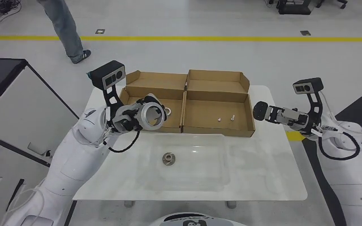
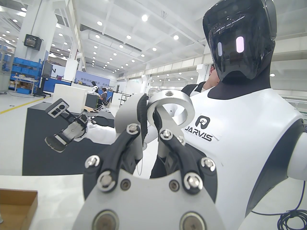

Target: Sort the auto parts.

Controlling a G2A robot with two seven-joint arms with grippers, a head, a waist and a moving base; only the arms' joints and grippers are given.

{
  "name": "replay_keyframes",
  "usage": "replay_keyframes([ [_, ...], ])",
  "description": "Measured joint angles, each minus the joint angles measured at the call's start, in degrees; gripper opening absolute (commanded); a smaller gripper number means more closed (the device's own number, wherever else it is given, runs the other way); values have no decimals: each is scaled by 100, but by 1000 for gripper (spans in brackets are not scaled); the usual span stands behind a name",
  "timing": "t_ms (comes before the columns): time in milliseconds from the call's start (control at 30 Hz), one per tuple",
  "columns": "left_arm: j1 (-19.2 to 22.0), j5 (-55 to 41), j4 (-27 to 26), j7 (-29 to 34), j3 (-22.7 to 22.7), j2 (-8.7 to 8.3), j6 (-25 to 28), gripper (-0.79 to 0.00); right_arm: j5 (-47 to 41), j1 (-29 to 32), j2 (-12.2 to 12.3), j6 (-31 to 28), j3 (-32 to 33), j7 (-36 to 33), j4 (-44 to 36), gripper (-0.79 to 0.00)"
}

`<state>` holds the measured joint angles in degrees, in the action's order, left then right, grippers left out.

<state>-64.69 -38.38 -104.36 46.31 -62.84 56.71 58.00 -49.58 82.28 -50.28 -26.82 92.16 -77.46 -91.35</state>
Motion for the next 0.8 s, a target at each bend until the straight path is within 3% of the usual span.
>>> replay_keyframes([
  [533, -3, -3, -8, -8, 1, 1, -8, -785, 0, 0, 0, 0, 0, 0, 0, 0],
  [800, -154, -50, -232, -535, -26, 76, -16, -785, 0, 0, 0, 0, 0, 0, 0, 0],
])
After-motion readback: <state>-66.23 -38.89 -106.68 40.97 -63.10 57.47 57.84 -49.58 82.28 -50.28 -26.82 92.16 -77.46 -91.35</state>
